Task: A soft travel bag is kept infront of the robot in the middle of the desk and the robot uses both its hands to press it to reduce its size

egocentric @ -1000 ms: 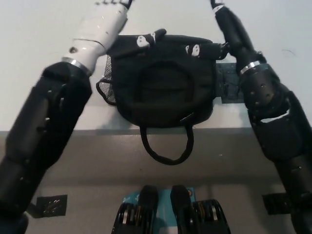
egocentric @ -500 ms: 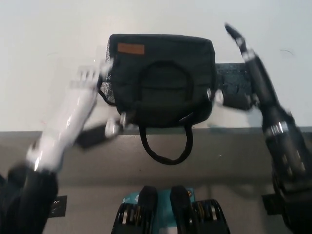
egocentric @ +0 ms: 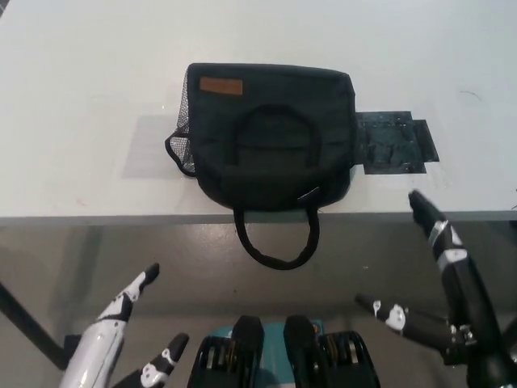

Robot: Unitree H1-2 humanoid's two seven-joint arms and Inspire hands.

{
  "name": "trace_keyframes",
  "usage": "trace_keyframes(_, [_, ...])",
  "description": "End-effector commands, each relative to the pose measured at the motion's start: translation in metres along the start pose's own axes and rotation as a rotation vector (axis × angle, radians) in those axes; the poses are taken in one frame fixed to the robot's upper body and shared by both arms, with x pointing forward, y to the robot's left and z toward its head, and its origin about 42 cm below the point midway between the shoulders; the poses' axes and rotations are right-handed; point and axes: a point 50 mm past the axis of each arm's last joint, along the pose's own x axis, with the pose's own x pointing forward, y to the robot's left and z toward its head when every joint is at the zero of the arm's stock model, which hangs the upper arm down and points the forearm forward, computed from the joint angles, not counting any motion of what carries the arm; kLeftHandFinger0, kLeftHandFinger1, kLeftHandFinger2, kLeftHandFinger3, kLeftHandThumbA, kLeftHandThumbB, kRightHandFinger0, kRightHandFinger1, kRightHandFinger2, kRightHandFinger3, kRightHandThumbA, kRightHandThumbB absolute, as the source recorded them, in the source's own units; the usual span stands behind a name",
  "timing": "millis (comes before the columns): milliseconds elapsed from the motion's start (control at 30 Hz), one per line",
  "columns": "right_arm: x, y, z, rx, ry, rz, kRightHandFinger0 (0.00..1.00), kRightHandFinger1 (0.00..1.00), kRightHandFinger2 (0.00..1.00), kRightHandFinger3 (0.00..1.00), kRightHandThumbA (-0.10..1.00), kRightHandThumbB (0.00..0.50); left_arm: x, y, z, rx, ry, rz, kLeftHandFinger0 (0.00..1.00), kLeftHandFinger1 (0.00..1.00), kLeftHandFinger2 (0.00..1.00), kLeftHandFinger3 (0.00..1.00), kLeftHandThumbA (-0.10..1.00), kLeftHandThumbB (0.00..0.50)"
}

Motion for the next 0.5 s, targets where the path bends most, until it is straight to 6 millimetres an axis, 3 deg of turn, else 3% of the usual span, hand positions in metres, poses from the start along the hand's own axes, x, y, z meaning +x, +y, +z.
trace_keyframes(0, [-0.011,0.003,-0.017,0.115,-0.123,-0.048,1.0,1.0,1.0,1.0,1.0,0.15,0.001,-0.016,-0.016,-0.113,-0.1,0.091,1.0,1.0,1.0,1.0,0.84,0.089])
trace_keyframes(33, [-0.013,0.003,-0.023,0.116,-0.109,-0.05,1.0,1.0,1.0,1.0,1.0,0.15,0.002,-0.02,-0.02,-0.124,-0.082,0.079,1.0,1.0,1.0,1.0,0.86,0.085])
trace_keyframes(67, [-0.016,0.004,-0.036,0.173,-0.049,-0.052,1.0,1.0,1.0,1.0,1.0,0.188,0.004,-0.028,-0.028,-0.156,-0.061,0.063,1.0,1.0,1.0,1.0,0.88,0.069])
trace_keyframes(200, [-0.024,0.005,-0.055,0.196,0.002,-0.055,1.0,1.0,1.0,1.0,1.0,0.171,0.005,-0.04,-0.043,-0.194,-0.036,0.052,1.0,1.0,1.0,1.0,0.99,0.093])
trace_keyframes(267, [-0.027,0.007,-0.068,0.191,0.043,-0.061,1.0,1.0,1.0,1.0,1.0,0.193,0.006,-0.042,-0.052,-0.234,-0.01,0.06,1.0,1.0,1.0,1.0,1.0,0.105])
trace_keyframes(467, [-0.02,0.009,-0.091,0.147,0.103,-0.051,1.0,1.0,1.0,1.0,1.0,0.188,0.019,-0.039,-0.077,-0.232,0.045,0.089,1.0,1.0,1.0,1.0,1.0,0.107])
